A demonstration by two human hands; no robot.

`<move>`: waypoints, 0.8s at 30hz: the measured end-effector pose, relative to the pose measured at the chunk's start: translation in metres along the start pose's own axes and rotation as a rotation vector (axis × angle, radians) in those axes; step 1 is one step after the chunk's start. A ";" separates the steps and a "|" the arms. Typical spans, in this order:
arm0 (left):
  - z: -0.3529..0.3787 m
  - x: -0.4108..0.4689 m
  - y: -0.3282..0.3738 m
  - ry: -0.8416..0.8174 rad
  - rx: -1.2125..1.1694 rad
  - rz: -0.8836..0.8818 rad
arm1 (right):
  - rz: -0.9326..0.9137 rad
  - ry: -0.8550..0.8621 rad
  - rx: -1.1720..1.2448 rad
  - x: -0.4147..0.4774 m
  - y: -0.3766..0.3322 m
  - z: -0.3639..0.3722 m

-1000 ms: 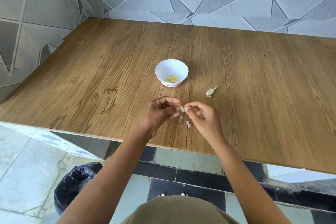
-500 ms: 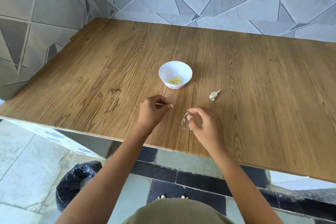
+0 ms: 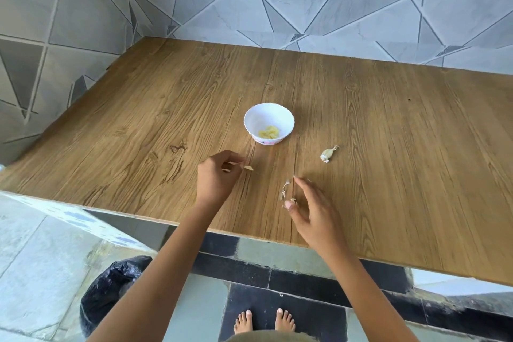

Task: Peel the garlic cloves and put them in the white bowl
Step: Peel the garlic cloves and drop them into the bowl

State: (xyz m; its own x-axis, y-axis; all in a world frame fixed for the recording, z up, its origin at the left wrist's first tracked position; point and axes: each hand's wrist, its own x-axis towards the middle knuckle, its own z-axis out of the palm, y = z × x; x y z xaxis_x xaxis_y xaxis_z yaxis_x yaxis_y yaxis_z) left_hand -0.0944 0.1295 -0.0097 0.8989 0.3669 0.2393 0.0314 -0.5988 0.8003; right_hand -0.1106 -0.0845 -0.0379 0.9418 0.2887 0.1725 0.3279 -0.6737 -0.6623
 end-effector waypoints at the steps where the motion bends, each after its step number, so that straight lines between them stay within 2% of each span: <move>1: -0.004 -0.001 0.002 0.007 -0.042 -0.035 | -0.018 0.003 -0.003 0.001 0.001 -0.002; 4: -0.010 -0.011 0.006 -0.039 -0.140 -0.108 | -0.077 -0.038 -0.045 0.003 0.005 -0.009; 9: 0.000 -0.027 0.011 -0.144 -0.172 -0.101 | -0.179 -0.240 -0.203 0.028 -0.004 -0.014; 12: 0.006 -0.031 0.016 -0.191 -0.170 -0.090 | -0.141 -0.373 -0.236 0.034 -0.008 -0.015; 15: 0.009 -0.031 0.017 -0.203 -0.167 -0.069 | -0.140 -0.432 -0.275 0.023 -0.002 -0.023; 18: 0.011 -0.031 0.018 -0.229 -0.170 -0.088 | -0.169 -0.407 -0.253 0.011 0.004 -0.030; 24: 0.013 -0.031 0.023 -0.257 -0.211 -0.115 | -0.234 -0.228 -0.201 0.011 0.000 -0.020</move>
State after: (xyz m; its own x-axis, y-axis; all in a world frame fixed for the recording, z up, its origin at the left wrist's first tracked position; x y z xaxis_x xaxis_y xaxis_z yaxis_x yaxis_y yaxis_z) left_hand -0.1161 0.0953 -0.0063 0.9762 0.2164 0.0163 0.0720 -0.3936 0.9165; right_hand -0.0992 -0.0952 -0.0212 0.8060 0.5795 0.1203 0.5618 -0.6851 -0.4637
